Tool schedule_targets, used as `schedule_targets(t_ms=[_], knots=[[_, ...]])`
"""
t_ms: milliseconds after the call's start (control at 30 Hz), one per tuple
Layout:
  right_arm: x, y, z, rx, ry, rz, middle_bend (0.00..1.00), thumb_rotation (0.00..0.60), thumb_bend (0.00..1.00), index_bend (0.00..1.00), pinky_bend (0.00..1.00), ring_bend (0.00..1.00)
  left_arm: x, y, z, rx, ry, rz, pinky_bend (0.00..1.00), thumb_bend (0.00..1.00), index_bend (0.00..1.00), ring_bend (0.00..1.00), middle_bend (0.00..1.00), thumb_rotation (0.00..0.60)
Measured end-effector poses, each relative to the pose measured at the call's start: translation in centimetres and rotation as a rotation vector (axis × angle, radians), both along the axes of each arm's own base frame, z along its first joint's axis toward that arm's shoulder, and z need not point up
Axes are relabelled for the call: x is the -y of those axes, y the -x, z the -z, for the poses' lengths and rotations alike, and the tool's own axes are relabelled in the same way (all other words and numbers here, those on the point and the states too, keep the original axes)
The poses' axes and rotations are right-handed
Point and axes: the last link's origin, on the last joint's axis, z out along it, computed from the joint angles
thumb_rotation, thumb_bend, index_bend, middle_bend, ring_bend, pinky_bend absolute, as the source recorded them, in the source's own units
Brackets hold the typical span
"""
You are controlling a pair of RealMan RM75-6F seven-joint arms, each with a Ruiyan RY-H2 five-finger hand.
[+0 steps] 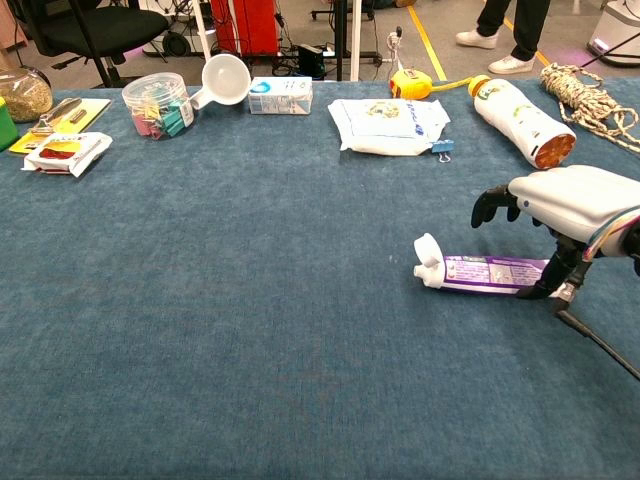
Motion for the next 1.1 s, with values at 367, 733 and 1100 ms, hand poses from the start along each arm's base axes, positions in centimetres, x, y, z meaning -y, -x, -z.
schedule_targets(t_ms=[367,733,1100], knots=[[0.9,1.2,0.1,-0.038,0.037,-0.024,0.25,0.600,0.14,0.27,0.32,0.28,0.3,-0.1,-0.2,0.000,-0.007,0.003,0.08,0.30,0.13,0.10,0.09,0.583],[1.4,0.3,0.4,-0.019,0.014,-0.044,0.25,0.600,0.14,0.37,0.31,0.28,0.5,0.1,-0.3,0.000,-0.012,-0.003,0.08,0.30,0.13,0.10,0.09,0.583],[1.1,-1.5,0.6,-0.017,-0.064,-0.045,0.25,0.600,0.14,0.40,0.30,0.28,0.7,0.4,-0.6,0.001,-0.019,-0.009,0.08,0.30,0.13,0.10,0.09,0.584]])
